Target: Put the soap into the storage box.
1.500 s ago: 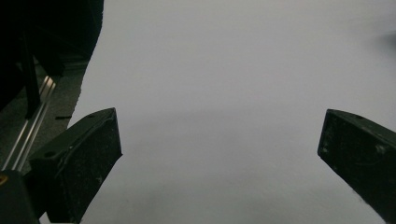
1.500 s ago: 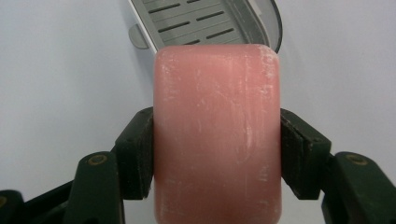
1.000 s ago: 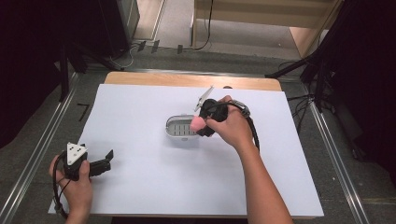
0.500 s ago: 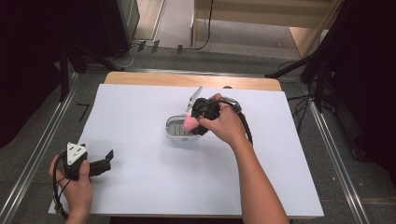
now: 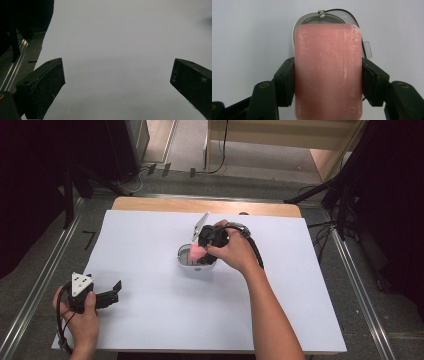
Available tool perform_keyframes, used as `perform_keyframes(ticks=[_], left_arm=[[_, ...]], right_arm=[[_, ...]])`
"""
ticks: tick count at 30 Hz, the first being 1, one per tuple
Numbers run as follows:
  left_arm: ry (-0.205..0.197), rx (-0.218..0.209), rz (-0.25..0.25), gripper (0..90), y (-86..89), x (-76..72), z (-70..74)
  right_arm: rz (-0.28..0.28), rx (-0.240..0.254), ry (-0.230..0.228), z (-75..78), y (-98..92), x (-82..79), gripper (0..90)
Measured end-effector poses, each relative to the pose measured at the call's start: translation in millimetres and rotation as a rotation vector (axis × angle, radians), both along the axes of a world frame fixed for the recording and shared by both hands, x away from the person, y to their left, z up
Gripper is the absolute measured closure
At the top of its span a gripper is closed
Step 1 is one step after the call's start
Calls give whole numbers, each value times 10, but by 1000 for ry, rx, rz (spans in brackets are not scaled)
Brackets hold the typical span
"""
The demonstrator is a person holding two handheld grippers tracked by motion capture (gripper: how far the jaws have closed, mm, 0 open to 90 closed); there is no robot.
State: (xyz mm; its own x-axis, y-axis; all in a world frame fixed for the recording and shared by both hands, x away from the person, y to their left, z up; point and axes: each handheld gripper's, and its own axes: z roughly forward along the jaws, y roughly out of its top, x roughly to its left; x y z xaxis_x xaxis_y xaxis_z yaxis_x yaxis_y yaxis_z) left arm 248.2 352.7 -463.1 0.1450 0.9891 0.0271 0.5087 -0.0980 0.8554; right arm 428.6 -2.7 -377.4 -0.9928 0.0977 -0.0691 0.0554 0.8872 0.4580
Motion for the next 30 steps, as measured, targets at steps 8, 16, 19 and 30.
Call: perform_keyframes(ticks=[8,16,19,30], left_arm=[[1,0,-1,0,2,2,0],[2,-2,-2,0,2,4,-1],[2,-1,-4,0,2,5,-1],[2,-1,-4,0,0,5,-2]], right_arm=[[28,-20,-5,-30,81,51,388],[56,-28,4,-101,118,100,388],[58,-35,3,-125,121,118,388],[44,-24,-17,-130,119,127,366]])
